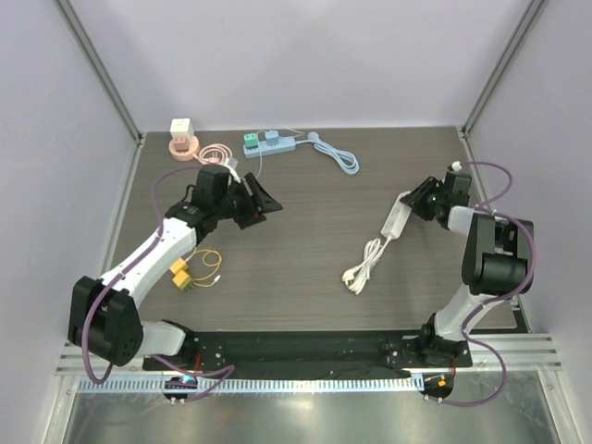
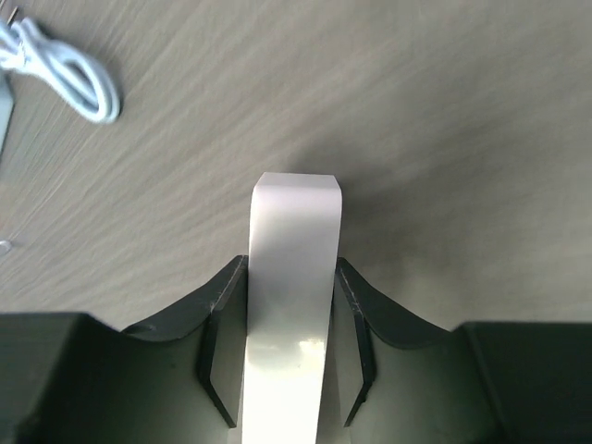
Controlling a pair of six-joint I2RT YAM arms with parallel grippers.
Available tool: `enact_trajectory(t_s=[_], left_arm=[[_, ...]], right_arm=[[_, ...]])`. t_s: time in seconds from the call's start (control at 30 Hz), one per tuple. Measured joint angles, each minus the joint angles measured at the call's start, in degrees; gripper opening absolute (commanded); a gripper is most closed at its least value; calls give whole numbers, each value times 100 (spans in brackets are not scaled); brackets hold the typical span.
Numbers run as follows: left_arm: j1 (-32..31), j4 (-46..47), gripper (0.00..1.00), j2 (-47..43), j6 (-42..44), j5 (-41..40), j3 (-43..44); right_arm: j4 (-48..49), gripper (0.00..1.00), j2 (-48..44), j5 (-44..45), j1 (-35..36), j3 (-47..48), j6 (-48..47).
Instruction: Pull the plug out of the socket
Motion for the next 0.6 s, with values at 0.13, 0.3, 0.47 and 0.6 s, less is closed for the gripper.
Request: enact_trajectory(t_s=[0.13, 0.3, 0.47, 0.6], left_arm=[[424, 136, 64, -55, -39, 221, 0], [769, 258, 63, -55, -129, 452, 0], [831, 348, 63, -55, -155, 584, 0], [848, 363, 63, -72, -146, 601, 0]], right_arm=[[-319, 11, 529, 243, 9, 815, -319], [-586, 62, 977, 367, 7, 1515, -592], [-1091, 81, 1025, 629, 7, 1735, -737], [-1661, 89, 1025, 1043, 79, 2186, -905]])
